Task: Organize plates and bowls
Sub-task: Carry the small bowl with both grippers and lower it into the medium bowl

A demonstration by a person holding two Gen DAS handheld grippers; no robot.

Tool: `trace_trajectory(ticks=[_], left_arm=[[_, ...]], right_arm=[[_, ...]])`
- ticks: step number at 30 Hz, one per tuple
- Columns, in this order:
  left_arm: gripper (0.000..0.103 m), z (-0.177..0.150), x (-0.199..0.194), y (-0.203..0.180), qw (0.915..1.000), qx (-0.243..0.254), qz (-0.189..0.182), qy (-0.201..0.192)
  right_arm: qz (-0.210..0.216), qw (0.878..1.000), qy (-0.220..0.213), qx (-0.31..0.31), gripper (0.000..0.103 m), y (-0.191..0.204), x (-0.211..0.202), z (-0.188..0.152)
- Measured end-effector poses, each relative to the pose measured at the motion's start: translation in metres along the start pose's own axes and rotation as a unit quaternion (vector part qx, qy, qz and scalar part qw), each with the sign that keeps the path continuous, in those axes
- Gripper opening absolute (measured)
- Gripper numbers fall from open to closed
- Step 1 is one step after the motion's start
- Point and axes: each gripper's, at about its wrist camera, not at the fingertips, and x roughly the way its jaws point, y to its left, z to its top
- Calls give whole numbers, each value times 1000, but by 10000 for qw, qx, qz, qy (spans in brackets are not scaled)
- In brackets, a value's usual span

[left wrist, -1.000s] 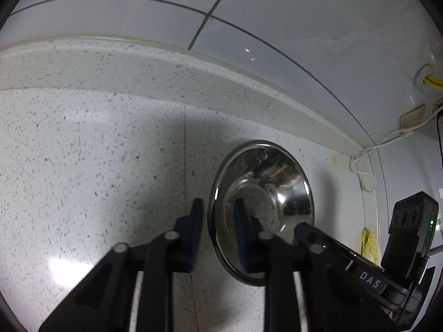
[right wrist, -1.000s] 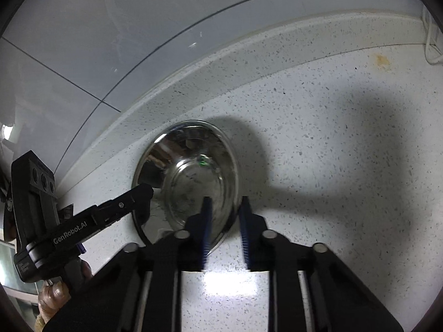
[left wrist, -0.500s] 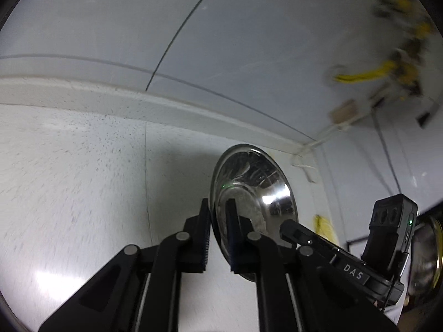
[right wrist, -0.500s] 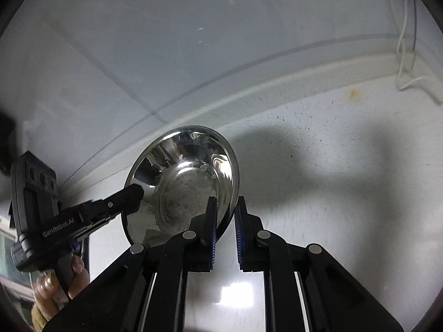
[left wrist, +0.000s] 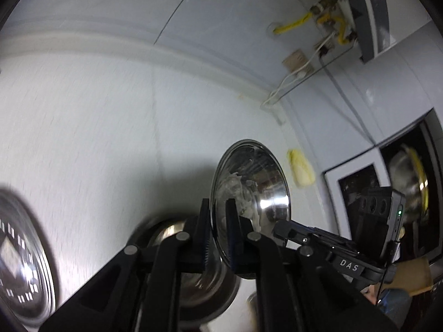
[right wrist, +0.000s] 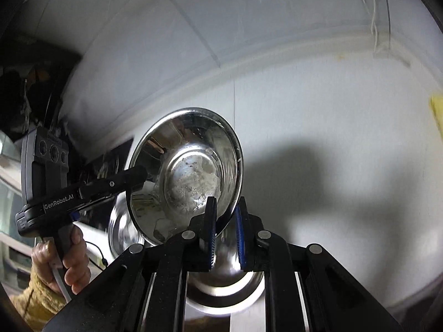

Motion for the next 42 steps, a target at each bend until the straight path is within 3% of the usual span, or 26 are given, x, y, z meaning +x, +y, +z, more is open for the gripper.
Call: trace_trajectory(ticks=[4,10,20,42], left_arm=[[9,-40,19,26,9990,-212,235,322],[9,-62,38,52,9961,-426,504,583],[9,-70,34,60,9959,-448,596,521],[9,-57,38,73,9946,-481,770,497]], right_arm=[[50,9989,411,199,12,-13,29,-28],[48,9971,702,283,12,-19,42,-41],[41,9963,814,259,12,-6,62,-46],[9,9957,909,192,14,-3,67,-56]])
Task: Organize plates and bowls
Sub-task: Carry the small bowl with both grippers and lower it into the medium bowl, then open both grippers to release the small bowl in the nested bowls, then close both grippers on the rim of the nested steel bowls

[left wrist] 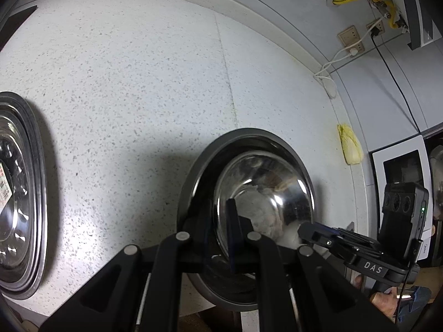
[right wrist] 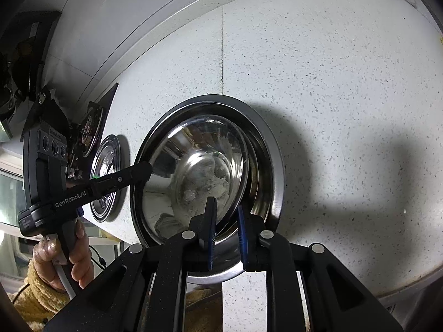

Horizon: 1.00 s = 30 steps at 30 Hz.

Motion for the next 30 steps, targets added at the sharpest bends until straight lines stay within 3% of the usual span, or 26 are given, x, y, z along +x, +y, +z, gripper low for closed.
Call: trace_trajectory(ticks=[8,12,20,30], left_arm=[[9,3,-17,2,9996,150,76,-239],[9,6,-29,6,9990,170,111,-386],[11,5,-37,13,9988,99,184,-433],[13,-1,-36,28,9992,-24,288,-291]], right_arm=[[-27,9999,-44,-91,17,6,-2,-1],[-75,9997,-131,-182,34,12,-7,-2],[-23,9994,-246,-258,34,16,-18,0],[-426,9984,-356,-105,34,-5,-35,-4]])
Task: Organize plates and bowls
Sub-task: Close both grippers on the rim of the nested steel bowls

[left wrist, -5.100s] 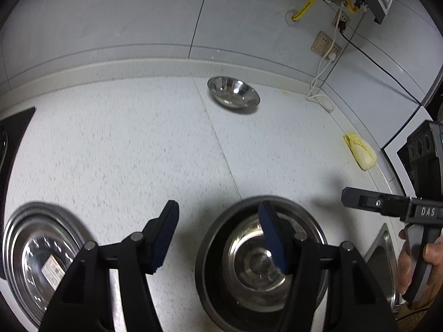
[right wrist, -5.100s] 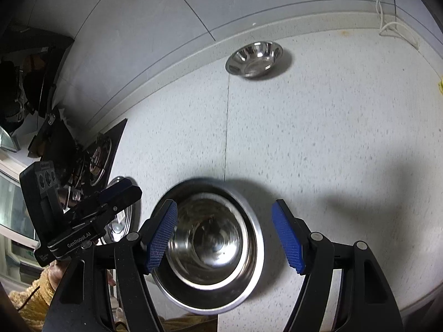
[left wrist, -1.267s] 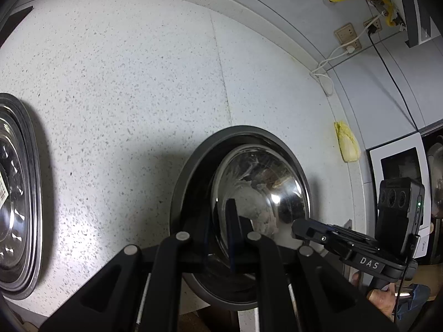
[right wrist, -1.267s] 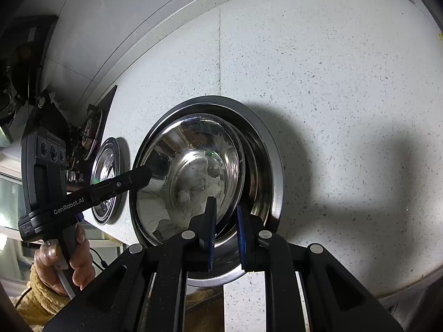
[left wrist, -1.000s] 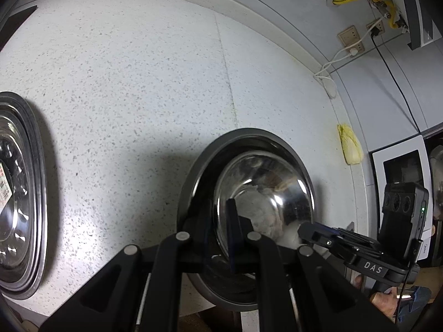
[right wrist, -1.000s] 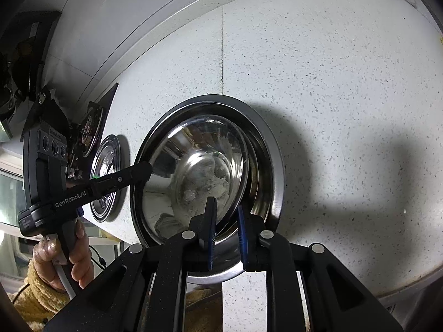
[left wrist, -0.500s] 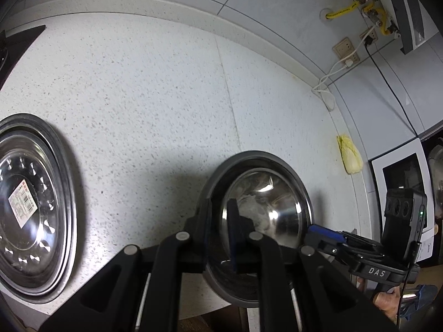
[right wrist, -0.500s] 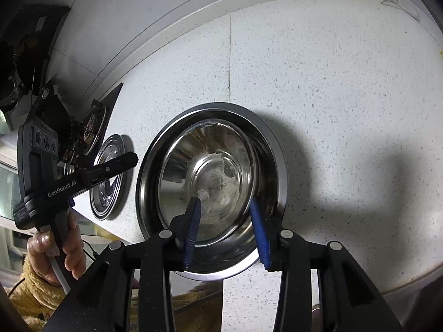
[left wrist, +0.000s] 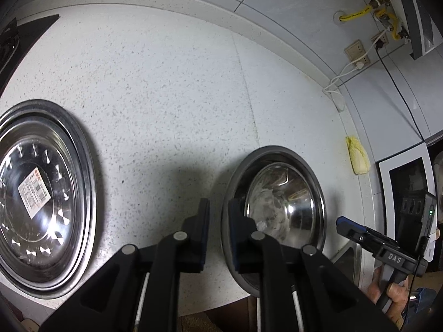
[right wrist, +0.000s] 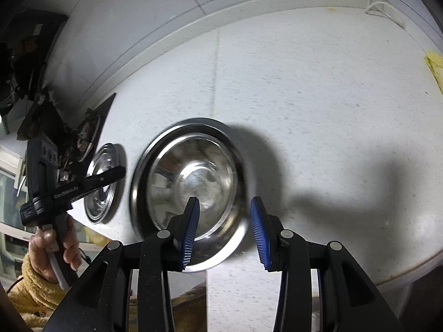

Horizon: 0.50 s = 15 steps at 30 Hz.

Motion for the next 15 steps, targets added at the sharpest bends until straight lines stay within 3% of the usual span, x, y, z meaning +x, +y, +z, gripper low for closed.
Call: trace_trajectory(ticks=[15], left_arm=[[13,-10,24,-4,9992,55,-7,383]], right_arm=[[-431,9984,319,-157,34,-6,21,2]])
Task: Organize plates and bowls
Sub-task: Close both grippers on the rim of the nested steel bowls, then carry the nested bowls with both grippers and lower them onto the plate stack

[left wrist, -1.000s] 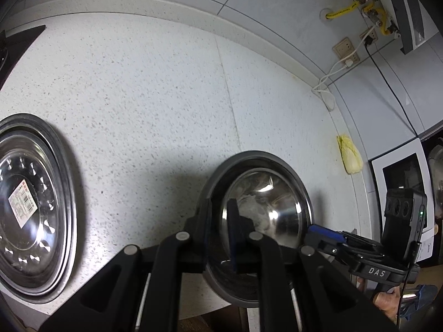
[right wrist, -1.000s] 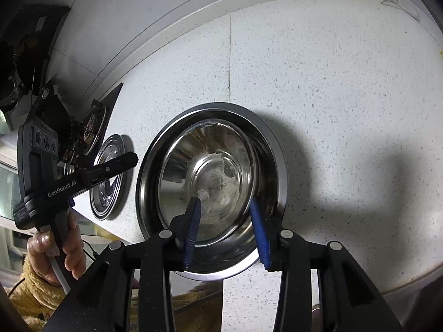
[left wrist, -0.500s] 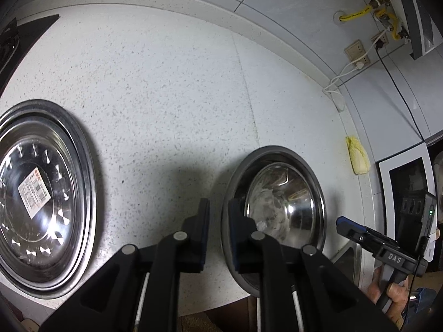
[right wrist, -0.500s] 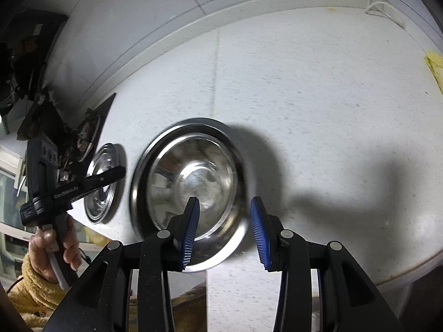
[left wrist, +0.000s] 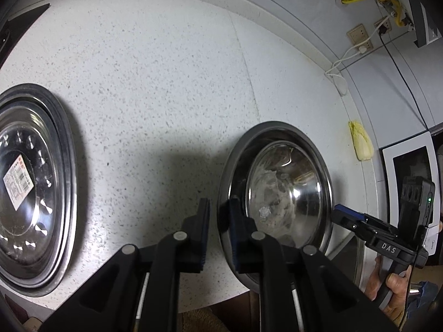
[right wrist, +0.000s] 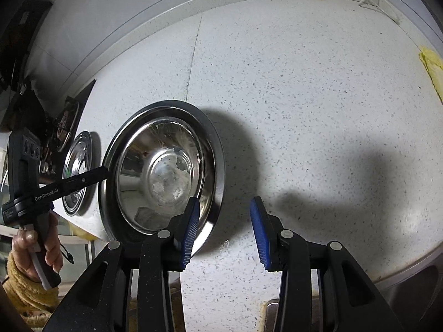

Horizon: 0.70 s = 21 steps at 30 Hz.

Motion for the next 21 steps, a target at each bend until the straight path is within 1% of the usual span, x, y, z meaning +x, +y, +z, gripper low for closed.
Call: trace_trajectory(ticks=[4,7,9,11,14,16,17,21], left_arm=[[13,1,8,2,9999,-80,-49,82],[13,3,16,2,9998,-115,-64,138],[13,4,22,4,9995,-181,-141,220],[10,3,28,5,9990,-219,-248,284],[9,4,29,5,9991,-166,-294,245],[9,5,29,4,9991,-144,-320,237],[9,6,29,4,9990,-143,-333,243],[9,7,28,7,9989,-149,-373,225]], right_arm=[[41,9999,144,12,33,0,11,1],[121,9998,139,83,33,-4,11,2],[137,9997,180,123,33,-7,14,3],[286,9991,246,178,29,-11,18,1],[509,9982,240,207,23,-13,19,2],[644,9974,239,205,14,-13,19,1],[693,9972,232,184,12,-12,19,2],[735,9970,198,167,12,-9,17,-1]])
